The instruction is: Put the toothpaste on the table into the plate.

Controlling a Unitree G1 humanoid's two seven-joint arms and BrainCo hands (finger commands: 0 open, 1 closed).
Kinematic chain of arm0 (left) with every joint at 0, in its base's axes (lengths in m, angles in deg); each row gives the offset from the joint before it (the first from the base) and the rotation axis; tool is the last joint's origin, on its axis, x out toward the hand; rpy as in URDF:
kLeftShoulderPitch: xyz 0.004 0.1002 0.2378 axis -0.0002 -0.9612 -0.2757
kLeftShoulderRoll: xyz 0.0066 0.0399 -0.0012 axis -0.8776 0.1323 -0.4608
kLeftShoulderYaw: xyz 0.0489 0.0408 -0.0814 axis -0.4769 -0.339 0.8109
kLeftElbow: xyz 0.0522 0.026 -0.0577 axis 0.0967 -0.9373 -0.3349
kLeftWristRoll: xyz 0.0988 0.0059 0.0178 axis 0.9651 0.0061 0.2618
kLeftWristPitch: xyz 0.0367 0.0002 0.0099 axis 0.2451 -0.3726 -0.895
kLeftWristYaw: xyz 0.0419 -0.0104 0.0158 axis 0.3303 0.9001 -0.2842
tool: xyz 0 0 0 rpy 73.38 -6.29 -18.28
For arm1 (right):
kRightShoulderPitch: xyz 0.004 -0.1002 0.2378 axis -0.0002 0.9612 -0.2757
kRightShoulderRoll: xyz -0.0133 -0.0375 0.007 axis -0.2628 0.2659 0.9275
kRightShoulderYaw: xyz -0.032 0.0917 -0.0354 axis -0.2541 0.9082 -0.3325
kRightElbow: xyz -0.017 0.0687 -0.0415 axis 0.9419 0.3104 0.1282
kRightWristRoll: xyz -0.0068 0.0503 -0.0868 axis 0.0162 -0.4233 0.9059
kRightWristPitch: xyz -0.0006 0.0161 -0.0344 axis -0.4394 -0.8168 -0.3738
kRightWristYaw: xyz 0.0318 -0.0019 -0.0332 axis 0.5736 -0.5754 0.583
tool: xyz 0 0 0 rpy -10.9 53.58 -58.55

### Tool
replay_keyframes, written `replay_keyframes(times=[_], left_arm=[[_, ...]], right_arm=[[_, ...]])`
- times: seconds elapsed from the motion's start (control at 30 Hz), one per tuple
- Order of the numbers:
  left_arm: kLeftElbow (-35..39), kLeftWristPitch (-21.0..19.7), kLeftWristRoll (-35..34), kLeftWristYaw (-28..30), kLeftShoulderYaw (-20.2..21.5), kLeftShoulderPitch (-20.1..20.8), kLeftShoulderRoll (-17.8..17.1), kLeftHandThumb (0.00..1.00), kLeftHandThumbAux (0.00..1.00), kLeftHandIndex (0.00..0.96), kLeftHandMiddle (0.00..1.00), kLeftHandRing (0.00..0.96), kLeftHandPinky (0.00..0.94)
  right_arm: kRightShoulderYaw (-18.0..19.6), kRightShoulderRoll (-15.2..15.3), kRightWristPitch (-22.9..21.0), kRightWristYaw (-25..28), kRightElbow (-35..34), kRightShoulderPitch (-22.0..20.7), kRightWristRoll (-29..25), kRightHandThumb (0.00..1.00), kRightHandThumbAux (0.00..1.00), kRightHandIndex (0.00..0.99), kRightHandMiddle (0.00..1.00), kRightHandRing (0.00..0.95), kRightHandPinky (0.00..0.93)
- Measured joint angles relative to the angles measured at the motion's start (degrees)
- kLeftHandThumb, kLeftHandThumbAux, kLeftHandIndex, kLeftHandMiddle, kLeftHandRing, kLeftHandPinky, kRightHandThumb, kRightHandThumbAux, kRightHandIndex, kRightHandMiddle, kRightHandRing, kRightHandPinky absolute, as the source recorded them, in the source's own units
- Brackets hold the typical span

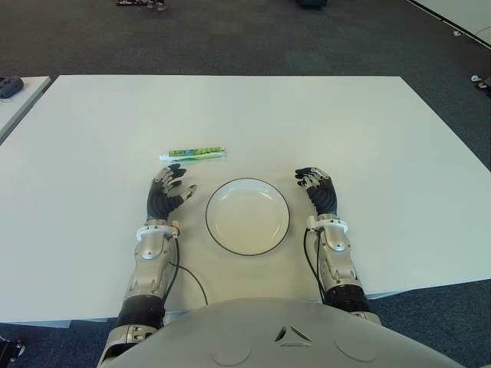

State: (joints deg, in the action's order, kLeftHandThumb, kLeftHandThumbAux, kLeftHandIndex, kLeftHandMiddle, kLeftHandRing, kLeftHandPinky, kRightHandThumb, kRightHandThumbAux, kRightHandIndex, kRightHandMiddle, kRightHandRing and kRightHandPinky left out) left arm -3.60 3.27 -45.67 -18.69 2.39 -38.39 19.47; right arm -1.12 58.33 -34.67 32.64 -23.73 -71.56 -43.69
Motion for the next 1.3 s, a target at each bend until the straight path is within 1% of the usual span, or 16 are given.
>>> replay_keyframes(times=[0.33,0.6,0.97,1.3], left_arm=[[0.02,0.02,-0.06,0.0,0.02,-0.06,0.0,0.148,0.997,0.26,0.311,0.263,0.241],[0.02,0.04,-0.04,0.0,0.05,-0.06,0.0,0.113,0.992,0.261,0.312,0.267,0.243],[0.02,0.06,0.12,0.0,0.06,-0.09,-0.06,0.105,0.97,0.257,0.304,0.262,0.243],[0.02,0.19,0.84,-0.27,0.05,-0.1,-0.08,0.104,0.962,0.273,0.304,0.26,0.241]], right_arm=[[0.01,-0.13,-0.02,-0.13,0.0,0.0,0.0,0.697,0.738,0.417,0.402,0.356,0.36],[0.01,-0.32,-0.06,-0.28,0.0,-0.03,0.01,0.697,0.738,0.416,0.404,0.363,0.363],[0.0,-0.32,-0.1,-0.27,0.0,-0.04,0.02,0.695,0.738,0.414,0.403,0.365,0.365],[0.0,-0.35,-0.09,-0.05,0.02,-0.04,-0.03,0.696,0.738,0.414,0.399,0.36,0.359]])
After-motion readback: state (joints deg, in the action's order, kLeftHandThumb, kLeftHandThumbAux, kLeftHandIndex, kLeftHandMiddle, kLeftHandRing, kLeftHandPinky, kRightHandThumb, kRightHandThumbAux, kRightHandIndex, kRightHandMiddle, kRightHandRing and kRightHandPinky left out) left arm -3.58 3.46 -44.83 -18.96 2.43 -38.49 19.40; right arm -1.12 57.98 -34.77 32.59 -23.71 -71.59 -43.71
